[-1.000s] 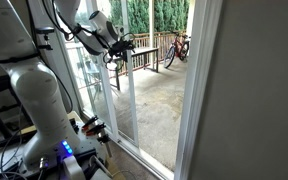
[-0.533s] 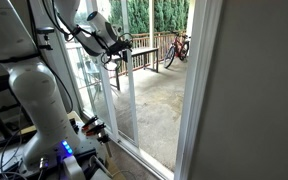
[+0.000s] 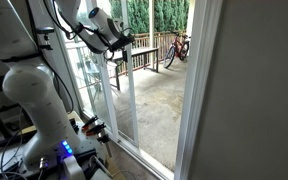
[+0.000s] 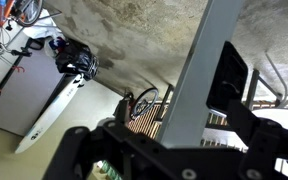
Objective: Close the sliding door
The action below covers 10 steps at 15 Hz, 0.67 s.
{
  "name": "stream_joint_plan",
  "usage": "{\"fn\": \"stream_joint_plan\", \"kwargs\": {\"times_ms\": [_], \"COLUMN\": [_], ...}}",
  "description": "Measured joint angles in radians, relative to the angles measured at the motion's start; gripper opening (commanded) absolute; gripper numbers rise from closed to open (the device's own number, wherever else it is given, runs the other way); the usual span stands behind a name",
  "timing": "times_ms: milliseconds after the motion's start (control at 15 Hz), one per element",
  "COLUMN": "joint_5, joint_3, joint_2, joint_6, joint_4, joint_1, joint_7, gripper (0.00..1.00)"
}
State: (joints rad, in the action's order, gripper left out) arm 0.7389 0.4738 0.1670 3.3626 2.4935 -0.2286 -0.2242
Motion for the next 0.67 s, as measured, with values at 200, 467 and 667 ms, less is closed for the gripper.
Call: {"fn": "stream_joint_plan", "kwargs": {"times_ms": [200, 467, 667], "joint_5": [-0.065, -0.176, -0.247], "joint_3": [0.115, 0.288, 0.418], "joint_2": [0.005, 0.008, 0.011], "joint_6": [0.045, 0.064, 0.065], "joint_4": [0.007, 0.057, 0.092], "joint_1": [-0.148, -0.305, -0.395], "joint_7": [0.030, 0.103, 0.129], "gripper": [1.00, 1.00, 1.00]}}
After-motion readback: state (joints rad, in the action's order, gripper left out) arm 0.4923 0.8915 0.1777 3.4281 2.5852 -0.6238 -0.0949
